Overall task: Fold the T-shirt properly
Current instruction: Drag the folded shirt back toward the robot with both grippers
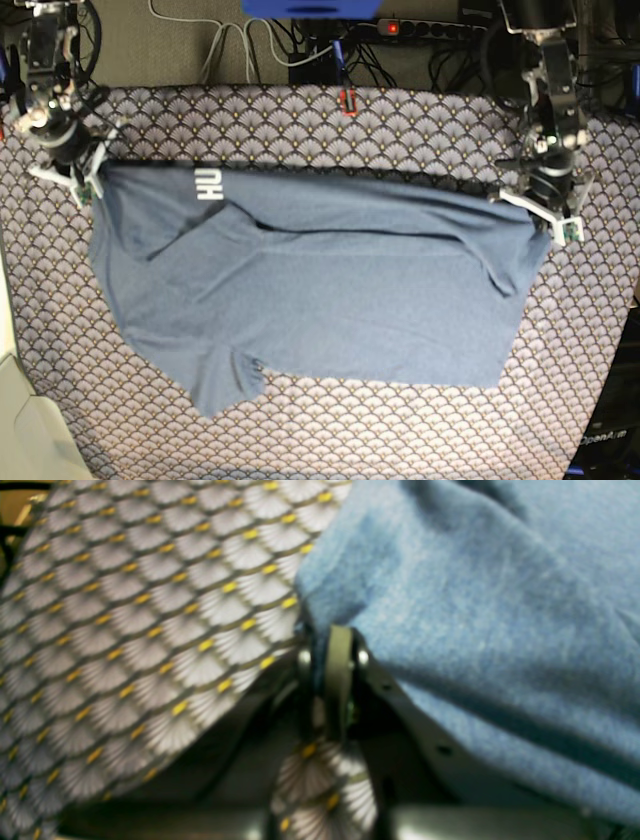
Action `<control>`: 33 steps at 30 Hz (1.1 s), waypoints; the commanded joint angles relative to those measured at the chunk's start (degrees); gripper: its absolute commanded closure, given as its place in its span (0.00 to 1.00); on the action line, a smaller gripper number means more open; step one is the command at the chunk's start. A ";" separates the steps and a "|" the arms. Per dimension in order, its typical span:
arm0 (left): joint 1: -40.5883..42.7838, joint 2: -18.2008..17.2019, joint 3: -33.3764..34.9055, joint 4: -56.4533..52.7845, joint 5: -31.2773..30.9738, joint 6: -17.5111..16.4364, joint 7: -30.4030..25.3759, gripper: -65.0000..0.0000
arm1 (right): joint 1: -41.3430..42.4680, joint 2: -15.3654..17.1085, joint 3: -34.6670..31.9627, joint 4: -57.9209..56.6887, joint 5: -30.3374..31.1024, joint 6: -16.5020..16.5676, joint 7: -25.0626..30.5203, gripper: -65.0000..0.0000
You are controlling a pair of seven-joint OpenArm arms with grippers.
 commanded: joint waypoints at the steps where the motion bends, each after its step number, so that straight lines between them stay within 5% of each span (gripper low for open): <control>1: 0.59 -0.88 -0.48 1.89 0.44 0.56 -0.89 1.00 | -0.99 1.11 2.29 1.40 0.19 0.27 0.59 1.00; 5: 5.69 -1.23 -0.57 4.79 0.44 0.56 -1.15 1.00 | -4.60 1.03 4.84 1.75 2.47 3.17 0.59 1.00; 15: 14.66 0.44 -0.57 6.99 0.44 0.56 -1.24 1.00 | -8.99 1.38 5.19 1.84 2.91 3.35 0.85 1.00; 33: 16.68 2.11 -0.57 6.90 0.44 0.56 -1.15 0.99 | -9.17 1.38 7.39 1.75 2.83 3.35 3.32 1.00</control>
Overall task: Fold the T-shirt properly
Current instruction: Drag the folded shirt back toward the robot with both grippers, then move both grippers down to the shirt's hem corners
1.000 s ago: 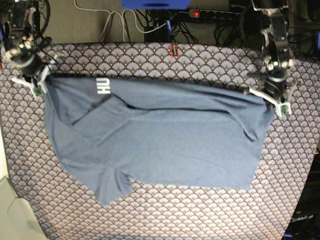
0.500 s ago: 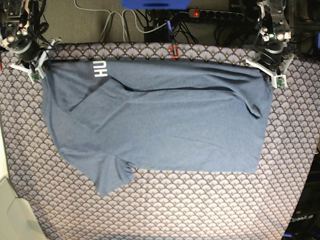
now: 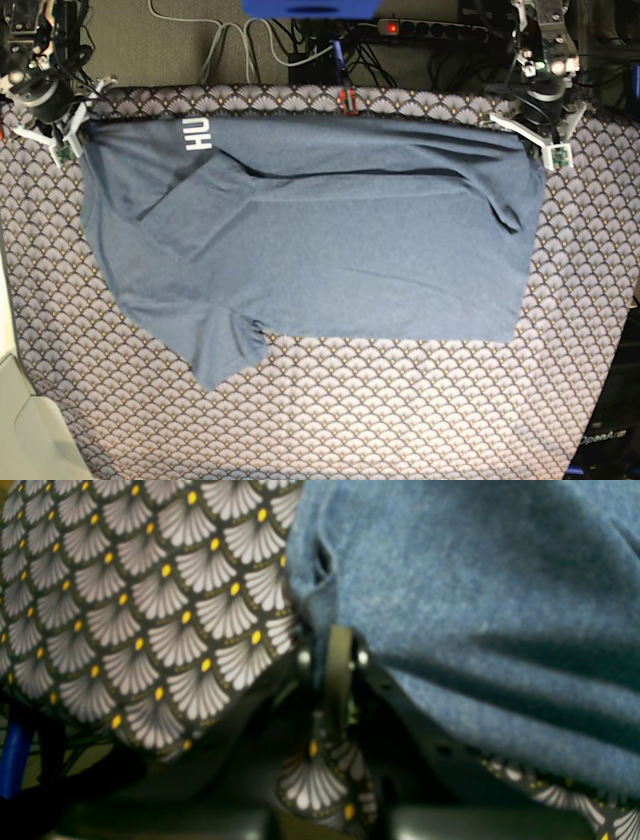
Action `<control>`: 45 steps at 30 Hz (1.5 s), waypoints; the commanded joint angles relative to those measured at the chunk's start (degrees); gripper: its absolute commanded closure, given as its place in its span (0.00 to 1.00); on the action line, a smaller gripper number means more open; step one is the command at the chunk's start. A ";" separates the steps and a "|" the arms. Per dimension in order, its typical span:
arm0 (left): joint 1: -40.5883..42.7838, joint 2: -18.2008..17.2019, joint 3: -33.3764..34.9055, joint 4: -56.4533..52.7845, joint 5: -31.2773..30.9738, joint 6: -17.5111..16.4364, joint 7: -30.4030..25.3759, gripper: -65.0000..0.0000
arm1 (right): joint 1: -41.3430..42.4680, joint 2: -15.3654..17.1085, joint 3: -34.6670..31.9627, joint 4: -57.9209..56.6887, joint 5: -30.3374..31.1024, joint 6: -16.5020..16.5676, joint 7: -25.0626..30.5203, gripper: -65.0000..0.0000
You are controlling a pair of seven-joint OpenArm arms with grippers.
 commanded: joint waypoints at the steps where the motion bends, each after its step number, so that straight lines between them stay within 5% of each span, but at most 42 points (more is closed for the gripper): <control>1: 0.48 -0.19 -0.30 0.63 0.44 0.29 0.88 0.99 | -0.23 0.92 0.75 0.63 -0.34 -0.41 -0.12 1.00; 8: 0.48 -0.19 -0.30 0.63 0.44 0.29 1.14 0.94 | -0.14 0.74 0.75 0.63 -0.34 -0.41 -0.29 0.97; 15: 1.45 -0.19 0.05 1.33 0.44 0.29 0.79 0.43 | -0.23 1.01 0.84 0.55 -0.34 -0.41 -0.29 0.59; 20: 2.33 -0.19 -0.22 5.11 0.44 0.29 0.88 0.25 | -0.23 0.83 2.59 0.72 -0.34 -0.41 -0.29 0.50; 36: 2.51 -0.63 -0.30 19.00 0.53 0.29 1.06 0.24 | 0.65 1.01 8.22 5.38 -0.26 -0.32 0.23 0.50; 45: -11.12 -0.63 -0.30 13.46 0.97 0.29 1.23 0.23 | 12.52 1.01 4.97 5.56 -0.43 -0.32 -0.29 0.50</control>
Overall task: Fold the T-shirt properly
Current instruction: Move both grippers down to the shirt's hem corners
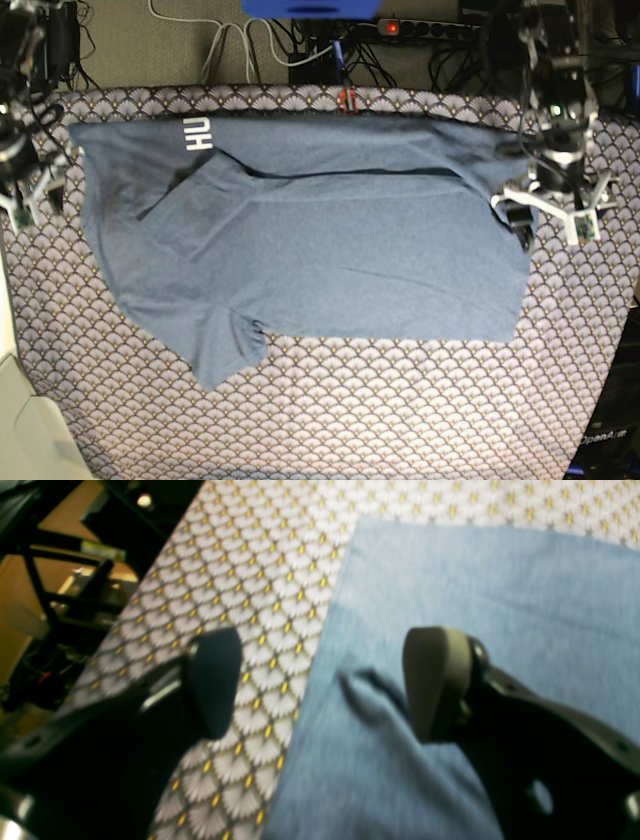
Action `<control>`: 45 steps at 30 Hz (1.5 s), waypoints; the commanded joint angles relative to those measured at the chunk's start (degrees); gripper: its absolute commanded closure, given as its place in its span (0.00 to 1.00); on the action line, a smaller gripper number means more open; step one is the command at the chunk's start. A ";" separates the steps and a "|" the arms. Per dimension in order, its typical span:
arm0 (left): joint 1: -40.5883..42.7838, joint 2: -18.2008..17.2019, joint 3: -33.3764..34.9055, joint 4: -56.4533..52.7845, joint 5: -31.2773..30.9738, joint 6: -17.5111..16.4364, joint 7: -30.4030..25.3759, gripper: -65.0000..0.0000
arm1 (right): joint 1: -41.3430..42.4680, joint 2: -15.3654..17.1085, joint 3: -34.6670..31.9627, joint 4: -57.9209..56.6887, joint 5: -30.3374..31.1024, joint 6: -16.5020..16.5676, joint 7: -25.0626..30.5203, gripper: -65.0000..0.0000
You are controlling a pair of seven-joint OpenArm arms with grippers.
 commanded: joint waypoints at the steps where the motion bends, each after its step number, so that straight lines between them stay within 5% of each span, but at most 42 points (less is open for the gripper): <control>1: -2.56 -0.34 -0.15 -0.56 0.19 0.10 -1.59 0.23 | 2.54 0.94 -1.34 -0.44 0.40 -0.02 1.19 0.49; 13: -26.83 -1.84 1.08 -26.49 0.27 0.01 -1.68 0.23 | 31.47 2.44 -14.79 -30.15 0.31 -0.02 1.11 0.49; 22: -37.82 -6.50 14.88 -43.72 -0.17 0.01 -4.67 0.23 | 45.80 2.17 -19.36 -50.20 0.22 -0.28 1.72 0.50; 31: -41.60 -6.14 17.78 -53.22 -0.25 0.01 -8.80 0.23 | 50.45 2.17 -20.15 -59.34 0.22 -0.46 5.68 0.50; 45: -41.33 -6.14 17.87 -53.22 0.10 0.01 -9.41 0.23 | 50.19 0.68 -20.15 -63.74 0.31 -0.46 5.94 0.50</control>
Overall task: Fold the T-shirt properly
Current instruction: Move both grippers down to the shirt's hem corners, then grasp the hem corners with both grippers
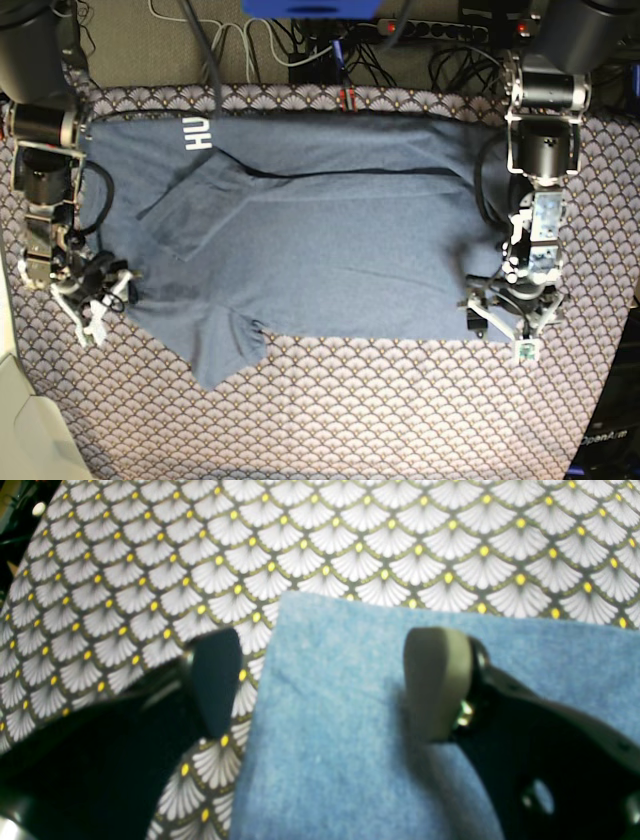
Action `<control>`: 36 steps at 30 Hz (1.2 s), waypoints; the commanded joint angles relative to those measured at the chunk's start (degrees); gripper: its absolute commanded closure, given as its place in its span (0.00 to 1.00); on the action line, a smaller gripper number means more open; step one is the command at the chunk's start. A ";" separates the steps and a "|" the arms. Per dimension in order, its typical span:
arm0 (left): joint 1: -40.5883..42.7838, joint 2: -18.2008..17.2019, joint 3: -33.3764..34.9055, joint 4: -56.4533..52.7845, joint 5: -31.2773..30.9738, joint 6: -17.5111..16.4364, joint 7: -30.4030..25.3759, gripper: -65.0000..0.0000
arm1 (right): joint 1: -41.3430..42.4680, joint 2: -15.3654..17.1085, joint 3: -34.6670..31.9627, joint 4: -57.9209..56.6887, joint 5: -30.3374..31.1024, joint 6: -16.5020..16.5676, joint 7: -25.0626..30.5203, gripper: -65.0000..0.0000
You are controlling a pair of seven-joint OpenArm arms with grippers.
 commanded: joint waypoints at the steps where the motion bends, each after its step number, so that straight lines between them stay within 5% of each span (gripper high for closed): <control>1: -1.64 -0.55 -0.12 0.97 0.08 0.21 -1.57 0.23 | 1.62 0.39 0.11 0.90 0.38 -0.26 0.67 0.50; 6: -1.99 -0.55 -0.21 -0.71 0.16 0.21 -1.57 0.23 | 0.39 -0.57 0.11 0.90 0.38 -0.26 0.67 0.64; 12: -3.66 -0.64 -0.56 -5.10 -0.10 0.29 -1.74 0.23 | 0.39 -1.45 -0.42 0.90 0.38 -0.26 0.67 1.00; 28: -7.44 -0.55 -0.56 -18.81 -0.28 0.47 -14.05 0.23 | 0.30 -0.84 -0.77 0.90 0.29 -0.26 0.67 1.00; 36: -7.44 -0.20 -0.64 -21.72 -0.45 0.47 -14.93 0.24 | 0.30 -0.75 -0.77 0.90 0.29 -0.26 0.67 1.00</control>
